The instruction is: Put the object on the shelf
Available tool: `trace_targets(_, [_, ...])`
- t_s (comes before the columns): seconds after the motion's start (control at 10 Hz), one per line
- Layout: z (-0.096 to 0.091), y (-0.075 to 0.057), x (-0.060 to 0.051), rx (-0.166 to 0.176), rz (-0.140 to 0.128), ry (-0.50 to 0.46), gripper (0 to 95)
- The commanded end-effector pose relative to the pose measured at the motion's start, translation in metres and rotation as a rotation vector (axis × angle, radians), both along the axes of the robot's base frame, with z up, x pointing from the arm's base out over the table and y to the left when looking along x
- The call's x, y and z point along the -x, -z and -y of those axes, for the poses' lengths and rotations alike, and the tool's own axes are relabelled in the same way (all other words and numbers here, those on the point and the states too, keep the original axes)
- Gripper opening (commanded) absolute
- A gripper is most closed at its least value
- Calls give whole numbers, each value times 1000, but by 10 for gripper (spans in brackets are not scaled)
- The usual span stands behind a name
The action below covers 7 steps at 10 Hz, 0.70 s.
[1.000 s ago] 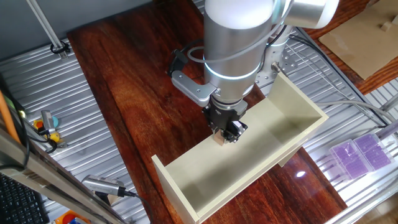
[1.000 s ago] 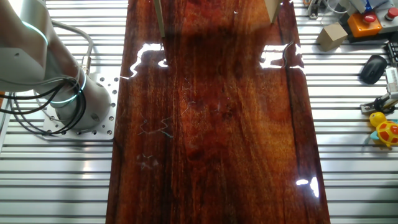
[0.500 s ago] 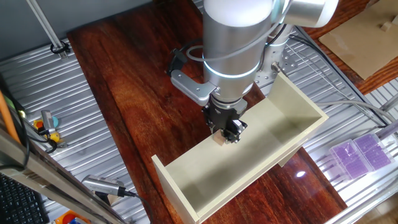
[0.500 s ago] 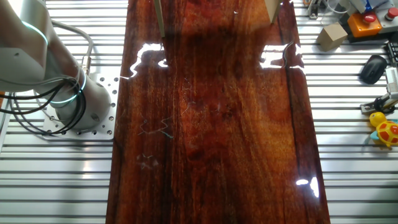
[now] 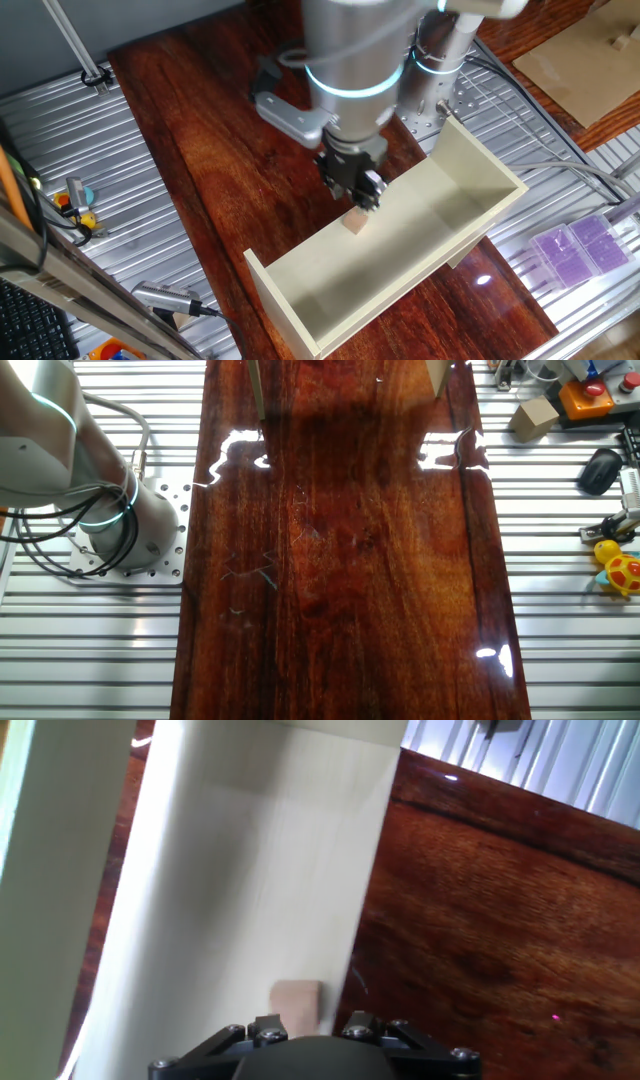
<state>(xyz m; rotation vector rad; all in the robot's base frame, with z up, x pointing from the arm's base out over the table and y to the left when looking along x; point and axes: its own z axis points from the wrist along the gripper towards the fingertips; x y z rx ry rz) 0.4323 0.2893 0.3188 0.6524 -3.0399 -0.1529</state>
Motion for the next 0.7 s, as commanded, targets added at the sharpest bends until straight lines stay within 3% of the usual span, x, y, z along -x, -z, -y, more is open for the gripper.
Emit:
trace_targets(0.1, [25,-3,-2,-1,-17,-54,0])
trace_targets(0.3, [25,-3,-2,10,-35,-84,0])
trace_targets(0.7, [25,-3,-2,30,-12,-62,0])
